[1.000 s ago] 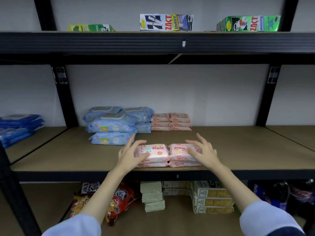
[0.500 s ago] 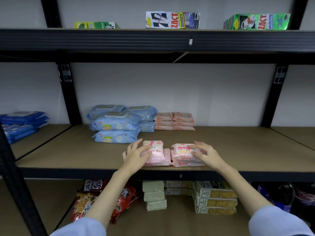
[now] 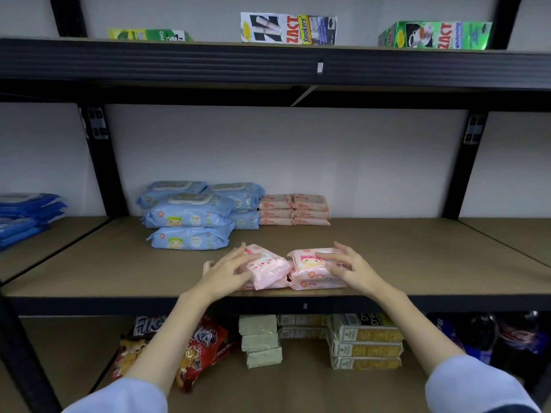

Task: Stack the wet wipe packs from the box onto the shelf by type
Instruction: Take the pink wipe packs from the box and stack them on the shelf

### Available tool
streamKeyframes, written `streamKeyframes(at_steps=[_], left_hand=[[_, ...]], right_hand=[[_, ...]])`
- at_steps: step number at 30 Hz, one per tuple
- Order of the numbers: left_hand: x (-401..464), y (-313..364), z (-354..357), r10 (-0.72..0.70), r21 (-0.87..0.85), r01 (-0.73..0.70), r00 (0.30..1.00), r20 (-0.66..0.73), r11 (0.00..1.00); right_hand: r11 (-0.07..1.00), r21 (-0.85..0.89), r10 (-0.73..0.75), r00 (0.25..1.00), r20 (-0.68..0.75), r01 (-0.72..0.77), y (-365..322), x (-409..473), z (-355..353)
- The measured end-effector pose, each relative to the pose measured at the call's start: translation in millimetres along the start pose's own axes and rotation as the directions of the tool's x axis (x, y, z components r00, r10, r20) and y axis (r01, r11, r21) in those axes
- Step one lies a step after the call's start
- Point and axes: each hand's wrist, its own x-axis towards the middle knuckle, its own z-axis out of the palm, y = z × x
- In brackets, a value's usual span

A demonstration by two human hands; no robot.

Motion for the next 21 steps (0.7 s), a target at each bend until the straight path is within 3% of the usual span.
streamKeyframes(at_steps=[2,5,8,11,21], left_hand=[[-1.7,-2.8,2.6,0.011,0.132,-0.009,1.000,-0.020,0.991],[-2.1,1.2,14.4,0.053,0.290,0.012,0.975,-0.216,0.957],[-2.4,6.3,28.1,0.115,0.341,0.019,0.922,-0.369,0.940],[-0.4,7.4,36.1,0.155,0.340,0.003,0.886,-0.437,0.941],[10.4,1.8,31.3,0.180,0.121,-0.149,0.934,-0.309,0.981]], right_hand=[[1.000,-0.003,0.000,1.000,0.007,0.000,-0.6,-0.1,-0.3],[0.999,-0.035,0.001,1.000,0.014,-0.001,-1.4,0.6,-1.0],[0.999,-0.053,-0.009,1.000,0.020,0.010,-1.2,3.5,0.1],[0.997,-0.071,-0.013,1.000,0.028,0.015,-3.0,5.8,0.9],[0.975,-0.216,-0.054,0.999,0.011,0.055,-9.6,2.9,12.6]])
